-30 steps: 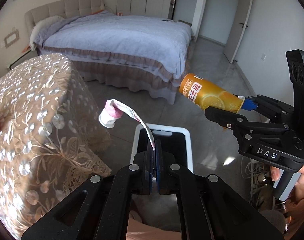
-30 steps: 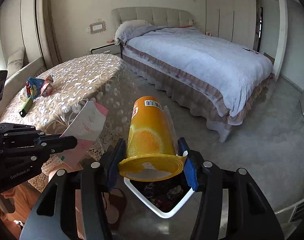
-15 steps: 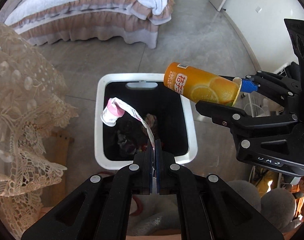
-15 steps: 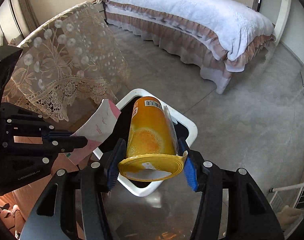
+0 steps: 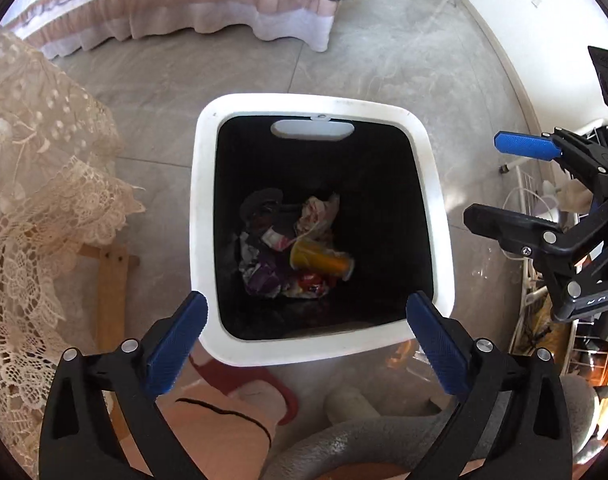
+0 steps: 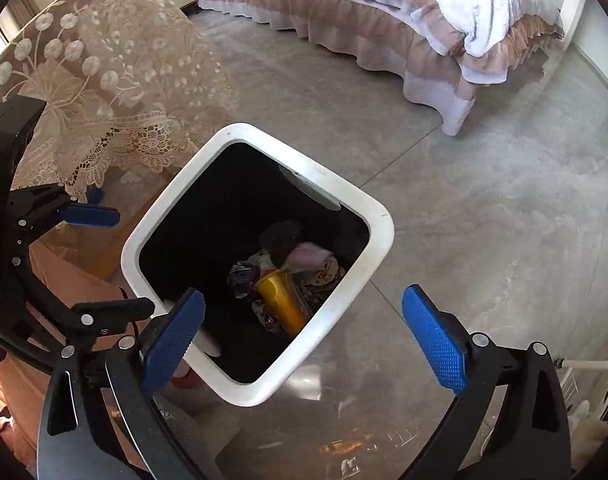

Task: Collect trash
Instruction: 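Move both open tools back over the table toward the remaining trash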

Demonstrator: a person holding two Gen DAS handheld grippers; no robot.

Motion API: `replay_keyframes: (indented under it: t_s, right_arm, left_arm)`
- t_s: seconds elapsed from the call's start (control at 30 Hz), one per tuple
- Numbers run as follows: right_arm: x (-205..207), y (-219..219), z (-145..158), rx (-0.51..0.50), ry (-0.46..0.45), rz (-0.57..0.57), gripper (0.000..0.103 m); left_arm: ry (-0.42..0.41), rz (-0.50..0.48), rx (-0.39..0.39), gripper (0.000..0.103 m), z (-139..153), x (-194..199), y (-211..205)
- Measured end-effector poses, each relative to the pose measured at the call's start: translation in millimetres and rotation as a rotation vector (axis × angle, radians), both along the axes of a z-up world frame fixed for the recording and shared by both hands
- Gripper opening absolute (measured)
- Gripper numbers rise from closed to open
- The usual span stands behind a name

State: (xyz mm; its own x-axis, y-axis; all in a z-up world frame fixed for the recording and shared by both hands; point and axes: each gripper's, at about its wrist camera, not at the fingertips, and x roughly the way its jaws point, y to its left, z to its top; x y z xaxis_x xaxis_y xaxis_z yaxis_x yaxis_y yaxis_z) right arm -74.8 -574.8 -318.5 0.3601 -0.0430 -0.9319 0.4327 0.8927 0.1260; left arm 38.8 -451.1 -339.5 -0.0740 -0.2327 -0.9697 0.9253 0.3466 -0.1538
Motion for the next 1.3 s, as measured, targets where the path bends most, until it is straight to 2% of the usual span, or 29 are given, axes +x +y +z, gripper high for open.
replay_keyframes:
  t_s: [0.07, 0.23, 0.37, 0.57, 0.8, 1.07, 1.3]
  right_arm:
    - [0, 0, 1, 0.001, 0.0, -0.008, 0.098]
    - [3, 3, 11, -0.028, -0.009, 0.014, 0.098]
    - [6, 10, 25, -0.063, -0.028, 0.034, 0.098]
    - [5, 28, 62, -0.151, -0.109, 0.07, 0.098]
    - [3, 57, 126, -0.252, -0.268, 0.115, 0.098]
    - [11, 92, 188, -0.303, -0.434, 0.167, 0.098]
    - [40, 141, 227, -0.319, -0.569, 0.277, 0.098]
  left_arm:
    - [-0.033, -0.01, 0.002, 0.098, 2, 0, 1]
    - [-0.033, -0.001, -0.028, 0.098, 9, 3, 3]
    - [-0.067, 0.007, -0.059, 0.098, 24, 5, 8]
    - [-0.14, 0.028, -0.139, 0.098, 66, 2, 25]
    - [-0.273, 0.074, -0.26, 0.098, 131, -3, 53]
    - [-0.41, 0.203, -0.38, 0.098, 199, 3, 104]
    - [-0.536, 0.407, -0.419, 0.098, 237, 22, 167]
